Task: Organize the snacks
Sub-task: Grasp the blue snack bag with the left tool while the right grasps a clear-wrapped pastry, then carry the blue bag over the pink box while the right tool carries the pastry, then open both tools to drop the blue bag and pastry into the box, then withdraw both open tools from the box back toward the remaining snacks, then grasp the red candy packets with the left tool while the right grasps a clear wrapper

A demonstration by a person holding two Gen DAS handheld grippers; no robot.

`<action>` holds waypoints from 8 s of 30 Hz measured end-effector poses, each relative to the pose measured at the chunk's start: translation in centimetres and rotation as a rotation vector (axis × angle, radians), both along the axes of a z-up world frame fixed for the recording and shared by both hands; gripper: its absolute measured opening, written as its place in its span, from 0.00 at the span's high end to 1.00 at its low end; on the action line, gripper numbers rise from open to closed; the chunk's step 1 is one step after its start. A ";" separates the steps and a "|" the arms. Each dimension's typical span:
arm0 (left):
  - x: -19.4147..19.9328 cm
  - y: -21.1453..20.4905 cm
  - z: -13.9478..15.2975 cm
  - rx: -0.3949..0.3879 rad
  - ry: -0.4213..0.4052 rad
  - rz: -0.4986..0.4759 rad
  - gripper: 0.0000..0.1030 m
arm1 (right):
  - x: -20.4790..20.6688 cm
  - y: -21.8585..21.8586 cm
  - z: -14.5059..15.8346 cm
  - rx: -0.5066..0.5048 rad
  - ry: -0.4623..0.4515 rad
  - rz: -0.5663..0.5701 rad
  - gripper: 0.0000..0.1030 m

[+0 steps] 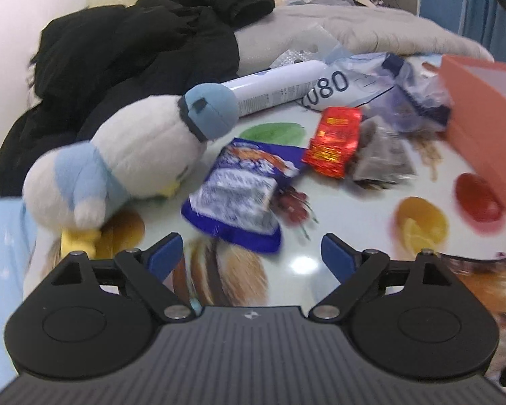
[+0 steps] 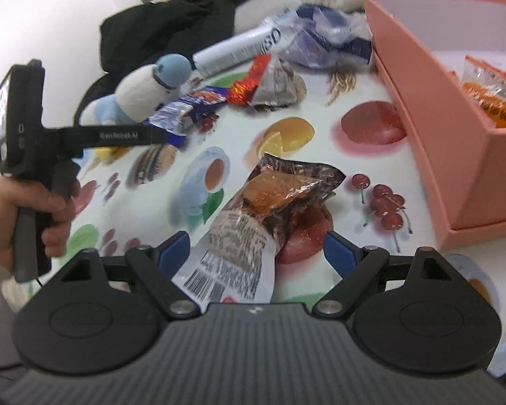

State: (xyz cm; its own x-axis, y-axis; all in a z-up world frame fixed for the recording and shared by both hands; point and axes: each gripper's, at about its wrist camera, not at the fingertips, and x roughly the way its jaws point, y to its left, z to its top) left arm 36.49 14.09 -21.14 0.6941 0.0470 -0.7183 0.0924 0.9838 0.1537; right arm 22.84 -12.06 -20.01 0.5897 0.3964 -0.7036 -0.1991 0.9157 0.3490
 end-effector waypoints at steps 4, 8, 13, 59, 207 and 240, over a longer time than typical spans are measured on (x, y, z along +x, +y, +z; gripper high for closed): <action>3.1 0.1 -1.4 0.064 0.002 -0.025 0.11 | 1.8 0.7 -1.3 -0.002 0.037 -0.020 0.15; 5.3 -0.1 -2.5 0.097 0.006 -0.051 0.11 | 3.0 1.4 -2.2 -0.013 0.054 -0.026 0.15; 7.1 -0.3 -3.7 0.099 0.009 -0.067 0.11 | 3.8 1.9 -2.6 -0.037 0.054 -0.007 0.16; -11.9 -4.9 0.8 -0.273 0.012 0.181 0.32 | -2.2 -2.2 0.8 -0.102 -0.084 0.056 0.28; -29.9 -14.1 13.3 -0.334 -0.079 0.135 0.25 | -15.3 -11.6 12.3 -0.019 -0.332 0.037 0.18; -10.3 -3.9 1.1 -0.517 0.007 0.257 0.25 | 1.7 -2.1 6.0 -0.112 -0.334 0.072 0.34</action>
